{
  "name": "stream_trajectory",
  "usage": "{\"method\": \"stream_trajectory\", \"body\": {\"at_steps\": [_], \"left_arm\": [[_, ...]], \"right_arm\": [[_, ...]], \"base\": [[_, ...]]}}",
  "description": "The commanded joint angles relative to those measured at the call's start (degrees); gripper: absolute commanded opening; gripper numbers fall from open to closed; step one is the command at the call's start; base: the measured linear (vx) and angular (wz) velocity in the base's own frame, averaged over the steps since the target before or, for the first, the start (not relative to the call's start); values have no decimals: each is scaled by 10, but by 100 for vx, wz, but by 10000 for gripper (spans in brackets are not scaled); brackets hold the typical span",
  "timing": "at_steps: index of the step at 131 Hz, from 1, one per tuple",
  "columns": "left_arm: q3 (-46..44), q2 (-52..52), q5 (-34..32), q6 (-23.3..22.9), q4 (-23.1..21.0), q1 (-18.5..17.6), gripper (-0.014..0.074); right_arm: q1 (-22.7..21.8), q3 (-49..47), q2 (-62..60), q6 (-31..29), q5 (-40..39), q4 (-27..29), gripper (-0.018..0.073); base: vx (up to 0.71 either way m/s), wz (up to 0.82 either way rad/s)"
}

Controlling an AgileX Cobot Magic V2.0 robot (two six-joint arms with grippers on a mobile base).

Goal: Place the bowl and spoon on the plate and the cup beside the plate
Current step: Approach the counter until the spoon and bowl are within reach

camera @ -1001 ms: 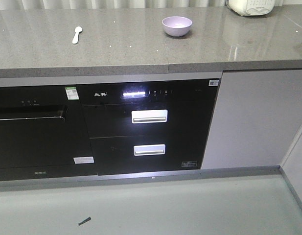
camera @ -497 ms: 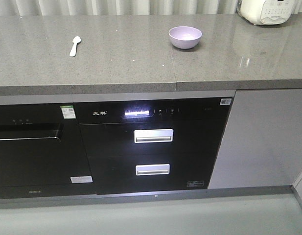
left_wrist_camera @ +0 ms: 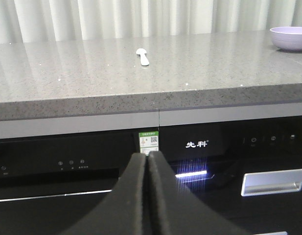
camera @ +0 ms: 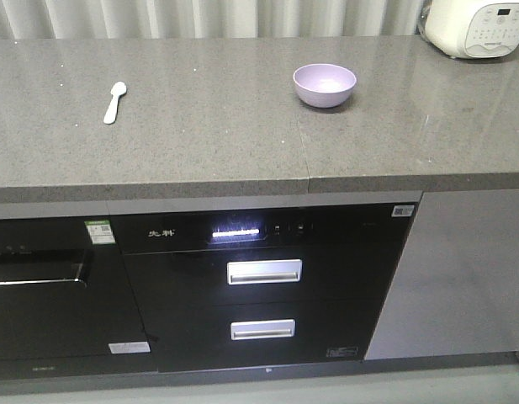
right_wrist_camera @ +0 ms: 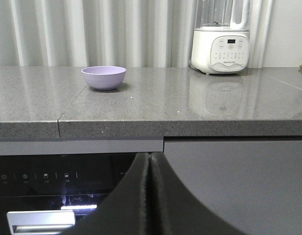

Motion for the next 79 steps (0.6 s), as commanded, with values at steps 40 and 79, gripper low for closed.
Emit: {"method": "stream_trajectory", "body": {"at_steps": [40,79], "left_arm": [[6,-9,-43,-1,-5,1,-6],[6,-9,-43,-1,-5,1,-6]], "right_arm": [[-3,4,-1,-4,-46,-3,-8],[-3,4,-1,-4,-46,-3,-8]], "base": [[19,1],[19,1]]}}
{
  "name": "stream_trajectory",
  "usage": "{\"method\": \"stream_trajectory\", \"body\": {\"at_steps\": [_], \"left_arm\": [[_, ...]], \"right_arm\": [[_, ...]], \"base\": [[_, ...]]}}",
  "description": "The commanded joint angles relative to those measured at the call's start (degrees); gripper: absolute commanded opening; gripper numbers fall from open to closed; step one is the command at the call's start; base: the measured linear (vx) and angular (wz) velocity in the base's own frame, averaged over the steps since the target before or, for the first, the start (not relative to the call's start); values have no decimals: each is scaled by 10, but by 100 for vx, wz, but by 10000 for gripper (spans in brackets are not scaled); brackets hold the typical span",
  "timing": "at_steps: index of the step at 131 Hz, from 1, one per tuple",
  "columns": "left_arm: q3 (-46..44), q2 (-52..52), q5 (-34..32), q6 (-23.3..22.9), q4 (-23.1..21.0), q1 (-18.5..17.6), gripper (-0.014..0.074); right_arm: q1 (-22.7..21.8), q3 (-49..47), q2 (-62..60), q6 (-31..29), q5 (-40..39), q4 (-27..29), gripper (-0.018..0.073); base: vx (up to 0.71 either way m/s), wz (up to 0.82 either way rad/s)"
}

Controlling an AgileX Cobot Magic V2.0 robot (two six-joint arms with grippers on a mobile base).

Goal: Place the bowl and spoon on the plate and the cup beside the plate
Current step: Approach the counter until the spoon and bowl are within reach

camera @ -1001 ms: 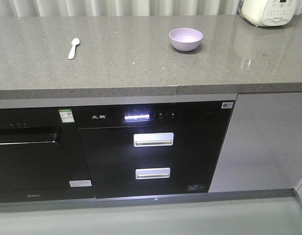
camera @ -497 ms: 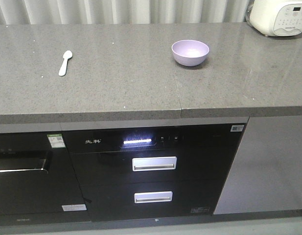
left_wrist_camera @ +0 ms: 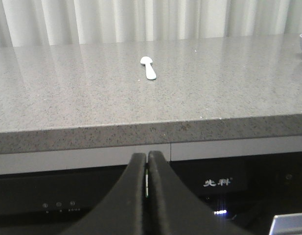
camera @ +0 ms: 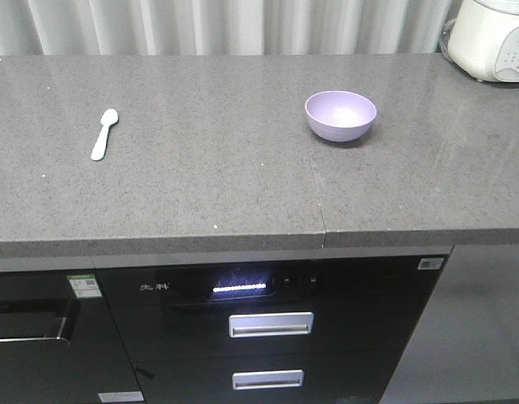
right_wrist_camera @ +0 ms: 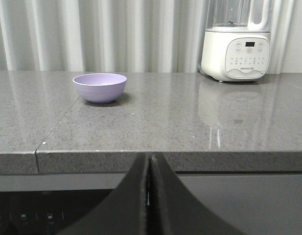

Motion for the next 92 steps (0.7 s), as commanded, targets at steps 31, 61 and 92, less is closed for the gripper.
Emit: {"method": "stream_trajectory", "body": {"at_steps": [31,61,92], "left_arm": [[6,-9,-43,-1,-5,1,-6],[6,-9,-43,-1,-5,1,-6],[6,-9,-43,-1,-5,1,-6]], "right_arm": [[-3,4,-1,-4,-46,-3,-8],[-3,4,-1,-4,-46,-3,-8],[-3,4,-1,-4,-46,-3,-8]], "base": [[18,3],[17,2],[13,3]]}}
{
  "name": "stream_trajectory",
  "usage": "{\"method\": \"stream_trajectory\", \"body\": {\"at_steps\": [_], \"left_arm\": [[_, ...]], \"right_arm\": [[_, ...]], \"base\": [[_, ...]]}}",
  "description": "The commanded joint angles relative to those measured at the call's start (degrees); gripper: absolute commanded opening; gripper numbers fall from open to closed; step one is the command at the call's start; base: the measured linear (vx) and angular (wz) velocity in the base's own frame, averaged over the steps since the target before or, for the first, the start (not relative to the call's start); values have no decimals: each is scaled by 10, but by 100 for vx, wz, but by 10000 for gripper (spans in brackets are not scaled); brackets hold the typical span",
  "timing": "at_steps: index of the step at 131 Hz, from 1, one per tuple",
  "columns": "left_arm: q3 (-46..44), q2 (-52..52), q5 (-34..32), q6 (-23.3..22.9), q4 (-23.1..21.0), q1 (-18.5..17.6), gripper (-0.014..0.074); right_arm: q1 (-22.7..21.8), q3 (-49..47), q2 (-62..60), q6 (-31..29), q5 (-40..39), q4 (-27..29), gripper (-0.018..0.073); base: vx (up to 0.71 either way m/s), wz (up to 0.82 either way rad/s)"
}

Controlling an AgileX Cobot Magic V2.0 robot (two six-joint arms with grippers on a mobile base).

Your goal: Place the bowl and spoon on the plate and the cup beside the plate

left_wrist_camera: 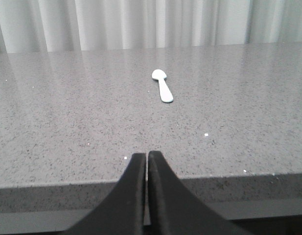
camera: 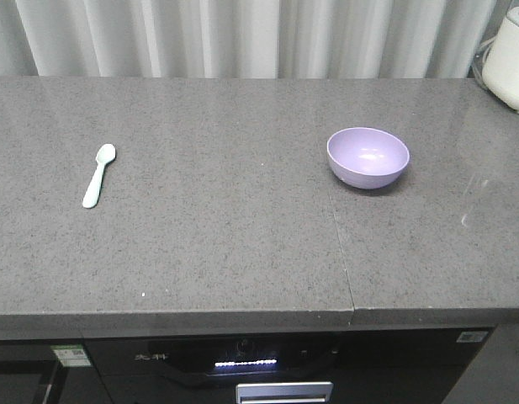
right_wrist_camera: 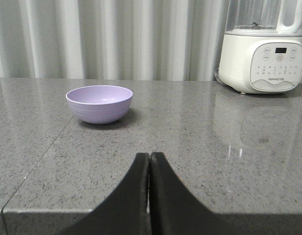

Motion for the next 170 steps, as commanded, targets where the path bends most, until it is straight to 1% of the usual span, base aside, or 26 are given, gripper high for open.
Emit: {"method": "stream_trajectory", "body": {"at_steps": [1,170], "left_arm": [[6,-9,-43,-1,-5,1,-6],[6,-9,-43,-1,-5,1,-6]], "right_arm": [[-3,4,-1,-4,-46,-3,-8],[-3,4,-1,-4,-46,-3,-8]], "base": [[12,2],[6,0]]}}
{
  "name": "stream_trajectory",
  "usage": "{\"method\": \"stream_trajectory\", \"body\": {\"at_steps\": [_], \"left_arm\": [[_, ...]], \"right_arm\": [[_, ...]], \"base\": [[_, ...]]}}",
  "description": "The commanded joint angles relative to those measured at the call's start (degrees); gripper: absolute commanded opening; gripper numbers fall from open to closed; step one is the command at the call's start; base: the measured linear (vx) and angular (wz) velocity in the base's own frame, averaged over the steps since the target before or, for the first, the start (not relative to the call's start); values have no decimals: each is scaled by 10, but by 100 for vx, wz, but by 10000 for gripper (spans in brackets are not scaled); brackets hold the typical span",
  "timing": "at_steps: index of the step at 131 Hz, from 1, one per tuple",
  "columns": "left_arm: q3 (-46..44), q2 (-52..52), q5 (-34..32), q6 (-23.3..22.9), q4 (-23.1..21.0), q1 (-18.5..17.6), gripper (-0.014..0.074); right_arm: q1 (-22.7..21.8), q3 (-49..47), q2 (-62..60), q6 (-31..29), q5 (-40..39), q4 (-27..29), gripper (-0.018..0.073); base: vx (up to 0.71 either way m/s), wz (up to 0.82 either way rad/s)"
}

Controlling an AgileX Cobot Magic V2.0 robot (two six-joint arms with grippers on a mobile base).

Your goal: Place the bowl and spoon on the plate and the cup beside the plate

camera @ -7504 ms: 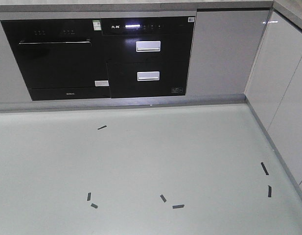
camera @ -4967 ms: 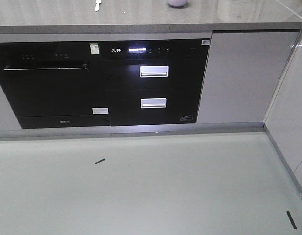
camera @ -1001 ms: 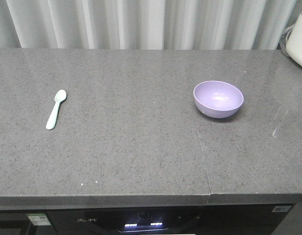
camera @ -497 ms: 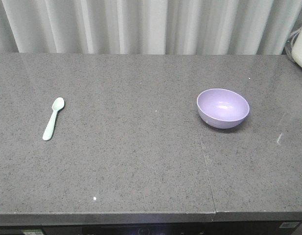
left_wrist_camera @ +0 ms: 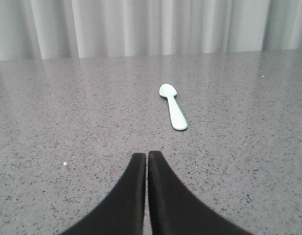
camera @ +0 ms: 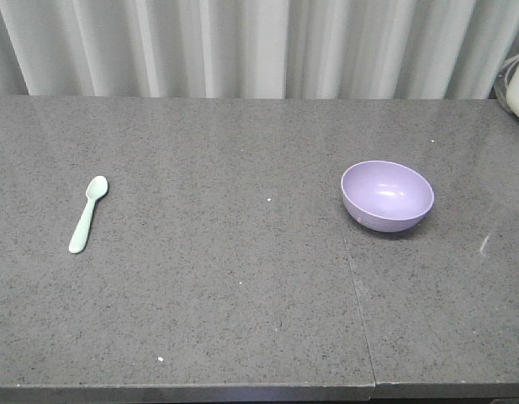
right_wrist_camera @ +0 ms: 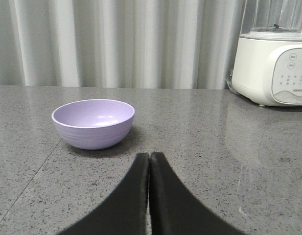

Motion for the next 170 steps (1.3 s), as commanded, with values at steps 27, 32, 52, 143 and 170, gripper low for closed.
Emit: {"method": "stream_trajectory", "body": {"at_steps": [27,32,52,143,170], "left_arm": [[6,-9,-43,-1,-5,1,-6],[6,-9,-43,-1,-5,1,-6],[6,-9,-43,-1,-5,1,-6],[6,-9,-43,-1,-5,1,-6],[6,-9,-43,-1,-5,1,-6]], "right_arm": [[-3,4,-1,-4,-46,-3,-8],[-3,4,-1,-4,-46,-3,-8],[-3,4,-1,-4,-46,-3,-8],[-3,4,-1,-4,-46,-3,-8],[-3,4,-1,-4,-46,-3,-8]], "base": [[2,0],[1,0],[1,0],[0,0],[0,0]]}}
